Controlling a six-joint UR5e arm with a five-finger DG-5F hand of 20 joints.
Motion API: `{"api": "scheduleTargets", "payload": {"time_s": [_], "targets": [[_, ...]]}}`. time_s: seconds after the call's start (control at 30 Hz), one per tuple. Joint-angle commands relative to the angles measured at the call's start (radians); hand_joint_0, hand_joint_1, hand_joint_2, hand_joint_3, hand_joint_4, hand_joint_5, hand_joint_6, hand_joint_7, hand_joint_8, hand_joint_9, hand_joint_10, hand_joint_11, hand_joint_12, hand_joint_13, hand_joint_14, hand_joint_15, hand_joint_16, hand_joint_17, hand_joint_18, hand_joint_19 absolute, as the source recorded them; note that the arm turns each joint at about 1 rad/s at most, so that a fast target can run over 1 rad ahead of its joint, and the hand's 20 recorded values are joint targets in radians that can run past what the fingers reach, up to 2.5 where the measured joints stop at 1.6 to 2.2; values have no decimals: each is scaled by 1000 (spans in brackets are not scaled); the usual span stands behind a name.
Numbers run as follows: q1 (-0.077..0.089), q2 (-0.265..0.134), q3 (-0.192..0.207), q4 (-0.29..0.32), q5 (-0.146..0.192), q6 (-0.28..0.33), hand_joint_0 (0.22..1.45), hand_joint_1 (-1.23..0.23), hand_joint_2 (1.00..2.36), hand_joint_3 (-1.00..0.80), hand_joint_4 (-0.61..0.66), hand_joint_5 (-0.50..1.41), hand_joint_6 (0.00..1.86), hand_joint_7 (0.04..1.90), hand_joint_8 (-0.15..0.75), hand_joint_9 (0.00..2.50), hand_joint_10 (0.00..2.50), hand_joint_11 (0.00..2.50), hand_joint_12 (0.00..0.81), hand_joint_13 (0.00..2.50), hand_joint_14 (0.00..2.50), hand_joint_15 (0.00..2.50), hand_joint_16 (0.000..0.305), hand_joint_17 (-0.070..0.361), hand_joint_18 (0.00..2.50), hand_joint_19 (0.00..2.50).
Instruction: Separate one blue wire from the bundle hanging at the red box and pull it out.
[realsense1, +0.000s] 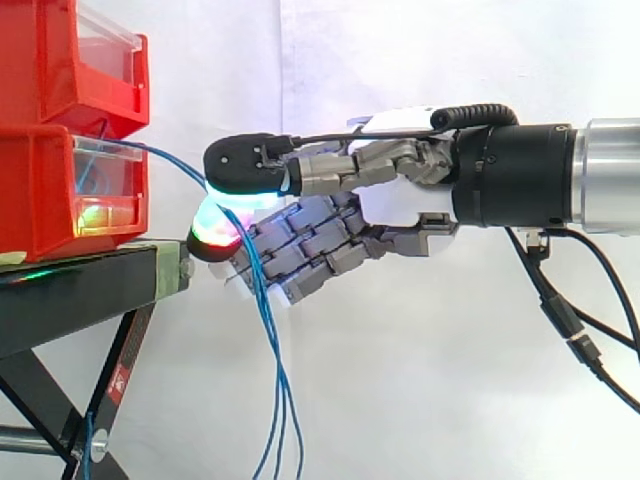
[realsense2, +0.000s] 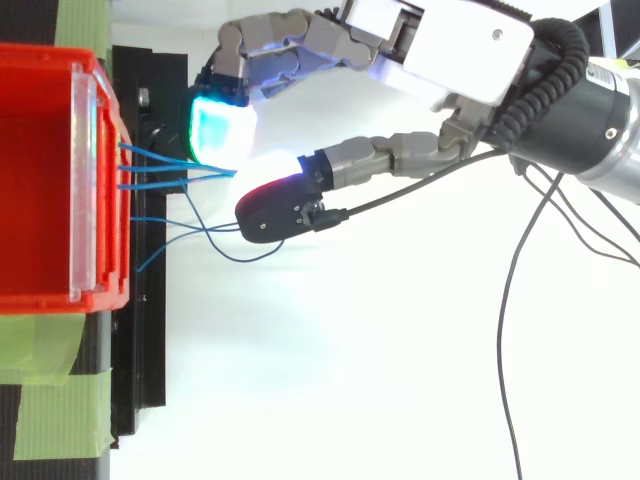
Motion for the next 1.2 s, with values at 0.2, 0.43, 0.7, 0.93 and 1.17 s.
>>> {"api": "scheduleTargets", "payload": {"time_s": [0.2,0.43,0.7,0.93,1.17], "targets": [[5,0,0,-4,3,-1,629,-738,1013,-345,263,-152,703,957,339,649,9,315,424,707,13,405,53,120,665,330],[16,0,0,-5,5,-4,626,-744,1015,-311,250,-162,751,894,340,654,10,328,426,713,15,413,53,120,672,339],[19,0,0,-7,5,4,628,-738,1015,-299,256,-166,769,867,340,655,11,337,428,718,14,421,53,120,678,338],[16,1,1,-12,2,5,623,-733,1017,-277,246,-166,778,857,343,664,10,353,428,722,13,419,53,120,679,347],[10,6,1,-10,-31,11,604,-723,1023,-171,204,-179,826,829,342,667,10,358,431,724,14,430,54,120,682,350]]}}
